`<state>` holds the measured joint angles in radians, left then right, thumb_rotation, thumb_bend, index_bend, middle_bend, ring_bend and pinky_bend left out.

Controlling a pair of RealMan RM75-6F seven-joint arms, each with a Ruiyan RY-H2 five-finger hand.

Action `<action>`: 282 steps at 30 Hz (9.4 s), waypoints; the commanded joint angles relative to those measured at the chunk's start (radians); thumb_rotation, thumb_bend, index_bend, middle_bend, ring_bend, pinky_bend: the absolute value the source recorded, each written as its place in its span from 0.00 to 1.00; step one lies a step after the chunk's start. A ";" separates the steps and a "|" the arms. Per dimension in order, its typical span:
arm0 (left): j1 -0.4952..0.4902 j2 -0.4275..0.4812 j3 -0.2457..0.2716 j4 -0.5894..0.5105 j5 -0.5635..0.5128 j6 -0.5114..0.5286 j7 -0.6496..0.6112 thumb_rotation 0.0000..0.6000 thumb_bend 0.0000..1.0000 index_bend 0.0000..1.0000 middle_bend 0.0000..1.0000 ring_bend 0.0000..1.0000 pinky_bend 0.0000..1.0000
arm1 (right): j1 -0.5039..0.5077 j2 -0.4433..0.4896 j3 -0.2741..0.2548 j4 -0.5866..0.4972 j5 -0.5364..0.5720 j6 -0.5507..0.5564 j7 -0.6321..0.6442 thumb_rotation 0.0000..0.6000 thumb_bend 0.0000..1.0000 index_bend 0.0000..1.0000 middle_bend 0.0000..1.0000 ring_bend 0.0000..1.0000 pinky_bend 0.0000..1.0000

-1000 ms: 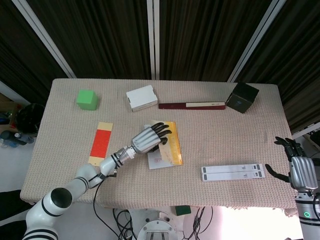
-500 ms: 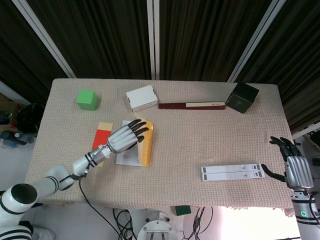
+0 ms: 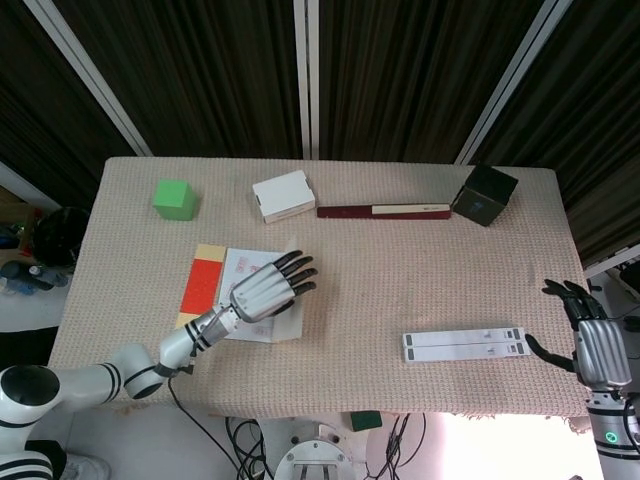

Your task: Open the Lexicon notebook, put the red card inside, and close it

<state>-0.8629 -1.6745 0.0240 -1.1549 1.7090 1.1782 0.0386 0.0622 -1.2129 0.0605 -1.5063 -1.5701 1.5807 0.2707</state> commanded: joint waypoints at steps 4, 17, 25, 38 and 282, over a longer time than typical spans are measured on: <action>-0.066 -0.110 -0.044 0.015 -0.027 -0.114 0.063 1.00 0.19 0.24 0.18 0.10 0.14 | -0.011 -0.001 -0.007 0.019 0.010 -0.003 0.020 1.00 0.16 0.17 0.24 0.13 0.23; -0.011 -0.026 -0.114 -0.059 -0.126 -0.074 0.081 1.00 0.17 0.27 0.16 0.10 0.14 | -0.014 0.007 0.001 0.029 0.010 -0.001 0.037 1.00 0.16 0.17 0.24 0.13 0.23; 0.111 0.161 -0.044 -0.073 -0.174 -0.056 0.142 1.00 0.17 0.28 0.16 0.10 0.14 | 0.012 -0.003 0.004 0.028 -0.007 -0.026 0.025 1.00 0.16 0.17 0.24 0.13 0.22; 0.155 0.233 0.086 0.031 -0.119 -0.166 0.136 1.00 0.17 0.30 0.02 0.01 0.12 | 0.028 0.008 0.004 -0.009 -0.018 -0.037 -0.013 1.00 0.16 0.17 0.24 0.13 0.22; 0.041 0.056 -0.080 -0.019 -0.187 -0.235 0.497 1.00 0.10 0.26 0.00 0.00 0.06 | 0.001 0.004 0.012 -0.029 0.026 -0.038 -0.046 1.00 0.16 0.17 0.24 0.13 0.25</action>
<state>-0.8170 -1.6125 -0.0537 -1.1816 1.5240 0.9482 0.5393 0.0630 -1.2084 0.0721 -1.5352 -1.5441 1.5431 0.2249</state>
